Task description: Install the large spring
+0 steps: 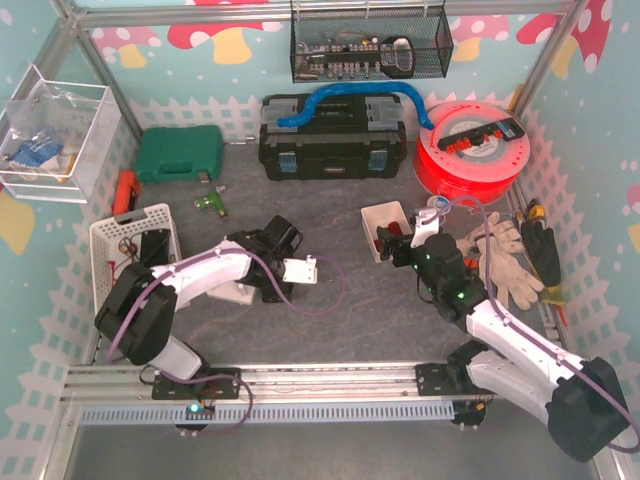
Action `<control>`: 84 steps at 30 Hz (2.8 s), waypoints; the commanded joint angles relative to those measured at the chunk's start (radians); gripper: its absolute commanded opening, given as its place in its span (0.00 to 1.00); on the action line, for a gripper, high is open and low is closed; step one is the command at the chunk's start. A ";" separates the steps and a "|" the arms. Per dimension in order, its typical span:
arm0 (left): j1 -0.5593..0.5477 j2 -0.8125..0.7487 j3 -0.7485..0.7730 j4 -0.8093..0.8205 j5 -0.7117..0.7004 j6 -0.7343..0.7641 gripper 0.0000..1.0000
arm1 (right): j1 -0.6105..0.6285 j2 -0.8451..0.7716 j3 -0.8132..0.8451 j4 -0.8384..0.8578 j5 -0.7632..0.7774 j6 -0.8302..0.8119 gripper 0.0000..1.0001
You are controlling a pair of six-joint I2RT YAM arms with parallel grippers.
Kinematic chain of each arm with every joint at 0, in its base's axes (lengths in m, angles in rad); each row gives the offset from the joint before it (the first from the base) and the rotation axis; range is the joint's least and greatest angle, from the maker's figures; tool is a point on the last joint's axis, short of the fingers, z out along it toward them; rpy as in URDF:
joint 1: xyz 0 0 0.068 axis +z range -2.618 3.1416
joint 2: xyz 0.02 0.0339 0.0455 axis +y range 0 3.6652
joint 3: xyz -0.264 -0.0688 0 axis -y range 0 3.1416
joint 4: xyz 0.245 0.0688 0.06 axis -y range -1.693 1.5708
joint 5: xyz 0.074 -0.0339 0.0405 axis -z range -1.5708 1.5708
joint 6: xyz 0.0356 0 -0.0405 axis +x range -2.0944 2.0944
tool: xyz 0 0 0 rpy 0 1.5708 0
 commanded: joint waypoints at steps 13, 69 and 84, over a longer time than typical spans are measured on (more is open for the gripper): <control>0.050 0.130 0.063 -0.038 0.003 0.068 0.93 | 0.002 0.001 -0.022 0.032 0.021 0.005 0.99; 0.071 -0.003 0.367 0.189 -0.256 -0.066 0.14 | 0.004 -0.010 -0.039 0.045 0.037 -0.004 0.98; 0.306 0.417 0.626 0.260 -0.055 -0.088 0.16 | 0.135 0.168 0.024 0.200 -0.329 -0.152 0.98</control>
